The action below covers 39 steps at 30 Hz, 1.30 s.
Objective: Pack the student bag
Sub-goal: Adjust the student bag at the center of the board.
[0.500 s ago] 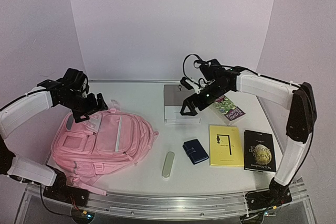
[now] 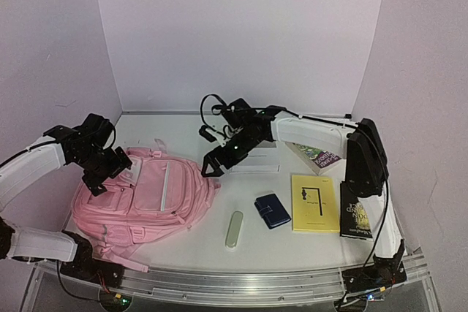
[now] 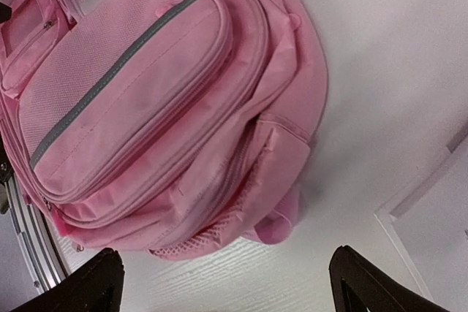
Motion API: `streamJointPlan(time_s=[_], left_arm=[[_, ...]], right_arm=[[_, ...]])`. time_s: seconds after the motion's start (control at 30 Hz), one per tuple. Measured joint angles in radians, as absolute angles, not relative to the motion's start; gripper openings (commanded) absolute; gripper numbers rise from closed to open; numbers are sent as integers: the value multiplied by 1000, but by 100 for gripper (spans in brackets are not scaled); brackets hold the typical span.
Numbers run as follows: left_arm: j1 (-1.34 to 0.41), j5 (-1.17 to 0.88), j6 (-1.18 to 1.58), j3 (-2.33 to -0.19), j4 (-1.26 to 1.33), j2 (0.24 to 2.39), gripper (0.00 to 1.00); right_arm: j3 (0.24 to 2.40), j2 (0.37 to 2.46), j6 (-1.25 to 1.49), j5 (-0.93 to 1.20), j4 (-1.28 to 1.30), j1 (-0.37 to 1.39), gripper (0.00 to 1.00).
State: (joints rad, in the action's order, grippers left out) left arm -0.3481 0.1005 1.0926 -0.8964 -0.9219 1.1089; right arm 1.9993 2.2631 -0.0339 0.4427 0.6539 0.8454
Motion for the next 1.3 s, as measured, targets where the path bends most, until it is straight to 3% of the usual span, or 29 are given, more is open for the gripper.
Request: streamJointPlan(time_s=[0.27,0.47,0.67,0.83,1.13,1.3], left_arm=[[-348,97,1237,-787,-935,1108,100],[-345,93,1255,-785,-839,1234,100],[-283,53,1187,-815,-729,1394,100],[-233,3,1069,-880,-671,1485,100],[-200,-95,829,-1105,-521,1693,100],[-213,-154,765,-1141,-467,1668,100]], right_arm=[[2069,2382,-18,452,652,878,96],[2050,2409,13,522,644,877,73],[1956,2403,25,584,596,882,63],[1898,2375,29,603,584,915,63],[1879,2341,23,624,647,1034,72],[1873,2303,-11,626,641,1056,74]])
